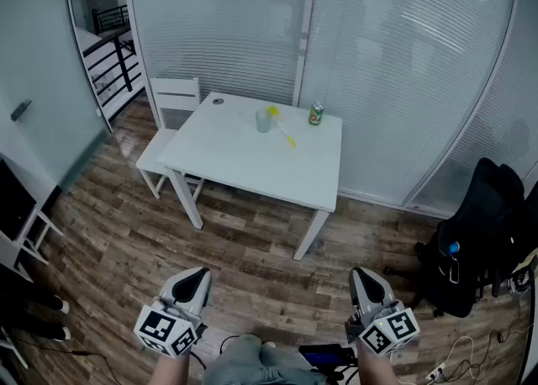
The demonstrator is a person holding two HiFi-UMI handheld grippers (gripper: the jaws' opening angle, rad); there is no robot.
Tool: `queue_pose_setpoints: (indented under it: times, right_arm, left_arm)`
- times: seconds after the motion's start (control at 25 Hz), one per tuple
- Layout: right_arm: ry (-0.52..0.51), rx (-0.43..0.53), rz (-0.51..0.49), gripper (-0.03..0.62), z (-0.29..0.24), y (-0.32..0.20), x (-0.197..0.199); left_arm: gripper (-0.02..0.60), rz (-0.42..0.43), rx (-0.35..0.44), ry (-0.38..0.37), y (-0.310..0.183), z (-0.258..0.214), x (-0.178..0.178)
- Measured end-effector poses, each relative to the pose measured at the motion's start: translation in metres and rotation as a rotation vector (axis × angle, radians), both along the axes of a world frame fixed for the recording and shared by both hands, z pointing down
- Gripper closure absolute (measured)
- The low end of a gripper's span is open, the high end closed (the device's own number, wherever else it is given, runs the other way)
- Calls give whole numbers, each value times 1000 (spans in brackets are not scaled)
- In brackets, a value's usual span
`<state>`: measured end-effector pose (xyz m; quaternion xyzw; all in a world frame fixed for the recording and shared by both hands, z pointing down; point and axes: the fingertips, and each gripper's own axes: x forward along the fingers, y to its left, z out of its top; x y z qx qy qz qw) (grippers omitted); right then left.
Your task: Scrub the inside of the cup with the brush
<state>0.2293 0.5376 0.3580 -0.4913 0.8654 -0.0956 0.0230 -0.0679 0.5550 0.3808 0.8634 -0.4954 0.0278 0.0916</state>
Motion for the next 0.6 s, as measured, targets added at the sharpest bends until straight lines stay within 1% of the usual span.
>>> queue_pose_setpoints:
  times: [0.16, 0.44, 0.6]
  right_arm:
    - [3, -3, 7, 589, 2, -3, 5]
    - [-1, -9, 15, 589, 5, -11, 15]
    - [-25, -3, 13, 589, 1, -19, 17]
  left_arm:
    - [580, -11, -11, 17, -4, 0, -1]
    - [580, -19, -12, 5, -11, 4, 0]
    - [580, -25, -12, 0, -20, 4, 2]
